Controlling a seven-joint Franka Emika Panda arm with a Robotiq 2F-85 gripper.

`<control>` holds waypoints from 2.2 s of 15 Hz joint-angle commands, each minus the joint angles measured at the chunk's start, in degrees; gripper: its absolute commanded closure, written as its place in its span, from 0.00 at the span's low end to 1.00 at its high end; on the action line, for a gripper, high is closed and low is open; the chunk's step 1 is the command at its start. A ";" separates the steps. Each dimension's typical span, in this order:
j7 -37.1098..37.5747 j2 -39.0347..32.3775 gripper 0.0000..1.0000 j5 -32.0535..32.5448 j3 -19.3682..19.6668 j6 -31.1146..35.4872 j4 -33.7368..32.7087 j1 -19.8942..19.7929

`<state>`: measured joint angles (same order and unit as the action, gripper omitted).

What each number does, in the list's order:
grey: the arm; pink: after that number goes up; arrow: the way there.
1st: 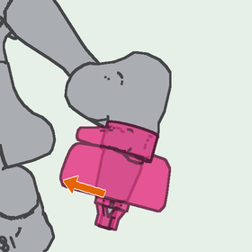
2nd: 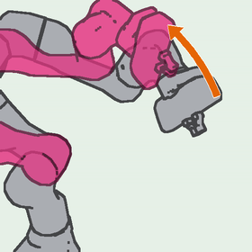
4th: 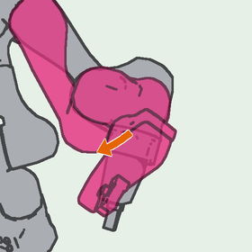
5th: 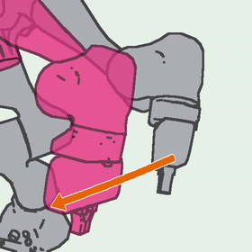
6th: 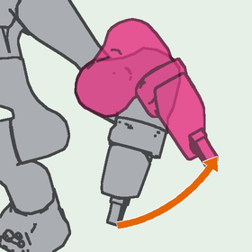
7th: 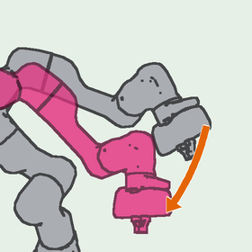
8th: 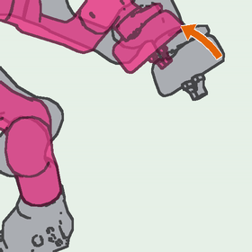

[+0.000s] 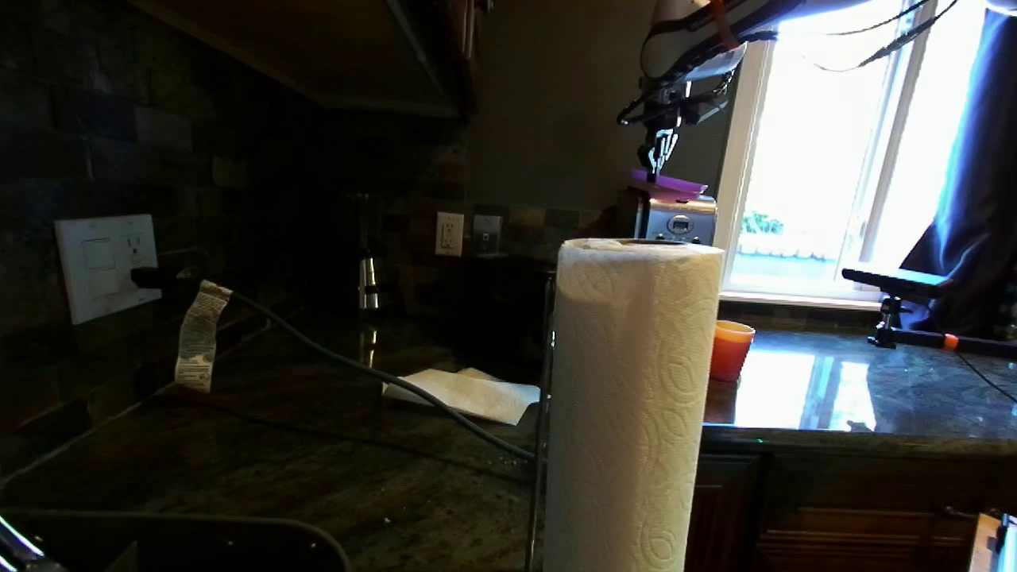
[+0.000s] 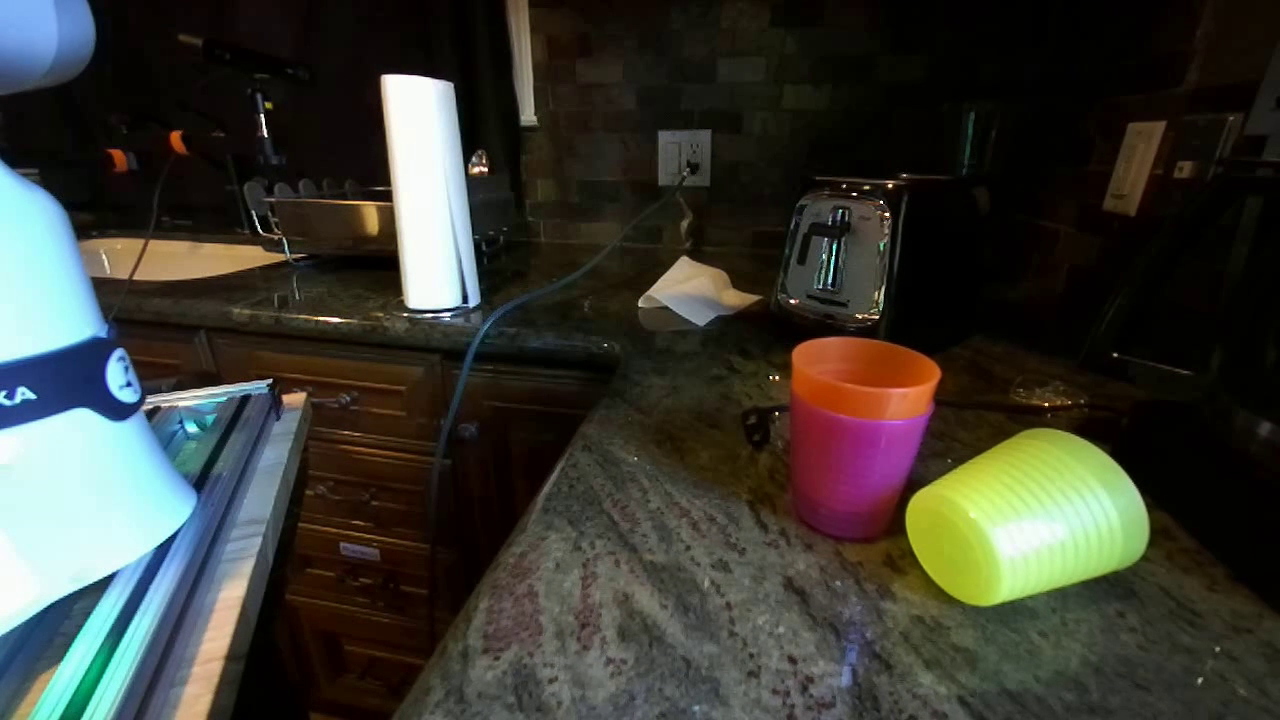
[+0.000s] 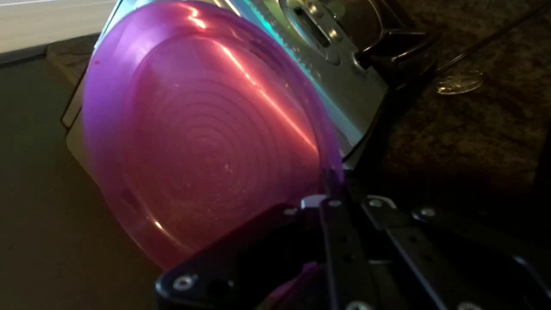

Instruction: Put the purple plate on top of the toaster

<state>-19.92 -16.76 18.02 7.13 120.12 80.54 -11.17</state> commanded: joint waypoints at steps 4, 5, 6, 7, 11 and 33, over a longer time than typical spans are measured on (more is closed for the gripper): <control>-4.67 -2.64 0.99 -4.05 0.45 -1.05 -5.44 -2.35; -5.07 -3.03 0.99 -4.15 0.36 -0.85 -5.87 -2.43; -5.87 -3.51 0.99 -4.64 0.13 -1.07 -6.53 -2.51; -6.00 -4.21 0.99 -4.25 0.27 -1.25 -7.40 -2.39; -8.20 -5.92 0.99 -4.98 0.07 -2.63 -10.05 -2.77; -10.26 9.77 0.00 -12.45 -7.09 -28.23 -5.62 2.64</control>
<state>-28.13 -13.29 10.06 1.93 97.29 69.05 -9.26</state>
